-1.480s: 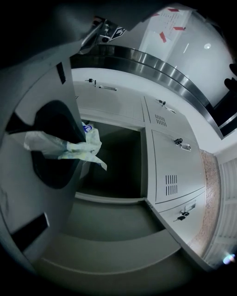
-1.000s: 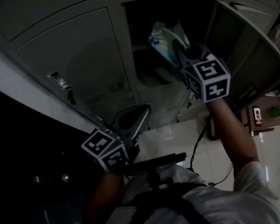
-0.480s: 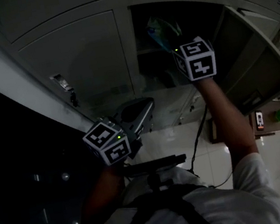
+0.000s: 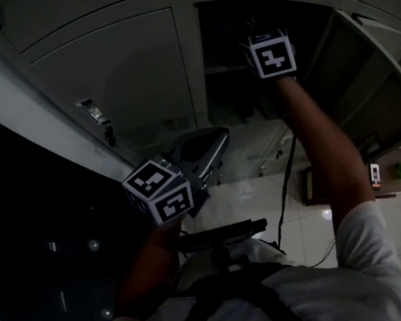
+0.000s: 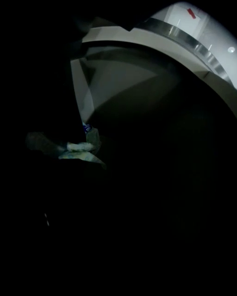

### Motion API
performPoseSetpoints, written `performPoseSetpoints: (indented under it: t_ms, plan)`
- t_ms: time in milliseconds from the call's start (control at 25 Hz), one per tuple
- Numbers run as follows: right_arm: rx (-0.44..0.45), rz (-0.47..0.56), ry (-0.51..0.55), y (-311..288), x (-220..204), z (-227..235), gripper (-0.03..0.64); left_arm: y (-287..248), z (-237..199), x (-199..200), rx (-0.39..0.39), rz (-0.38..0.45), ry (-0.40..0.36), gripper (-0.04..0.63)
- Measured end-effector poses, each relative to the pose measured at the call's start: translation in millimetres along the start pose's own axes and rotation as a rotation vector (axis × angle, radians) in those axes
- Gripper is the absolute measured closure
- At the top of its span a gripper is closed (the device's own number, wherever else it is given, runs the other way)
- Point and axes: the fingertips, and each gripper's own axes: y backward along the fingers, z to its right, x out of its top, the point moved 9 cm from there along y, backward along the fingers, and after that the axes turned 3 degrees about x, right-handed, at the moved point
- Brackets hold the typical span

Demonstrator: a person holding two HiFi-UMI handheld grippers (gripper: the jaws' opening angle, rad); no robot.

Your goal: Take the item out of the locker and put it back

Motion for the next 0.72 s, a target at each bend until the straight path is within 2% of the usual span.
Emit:
performPoseSetpoints:
  t_ms: [240,560,640,720]
  plan:
    - [-0.025,-0.039,0.003,-16.8,-2.4,6.5,0.595,-3.1,-2.4,5.1,0.005,0.003,-0.009,0.592]
    - [-0.007,-0.083,-0.008,-22.5,-6.2,5.0,0.592,0.9,-2.7,0.4,0.015,0.009,0.005,0.592]
    - [0.01,-0.1,-0.013,-23.7,-6.0,4.5,0.572,1.7,-1.6,0.4,0.015,0.013,0.005,0.592]
    - [0.03,-0.106,-0.025,-23.7,-5.5,3.8,0.514,3.2,-0.4,-0.1,0.015,0.014,0.004,0.592]
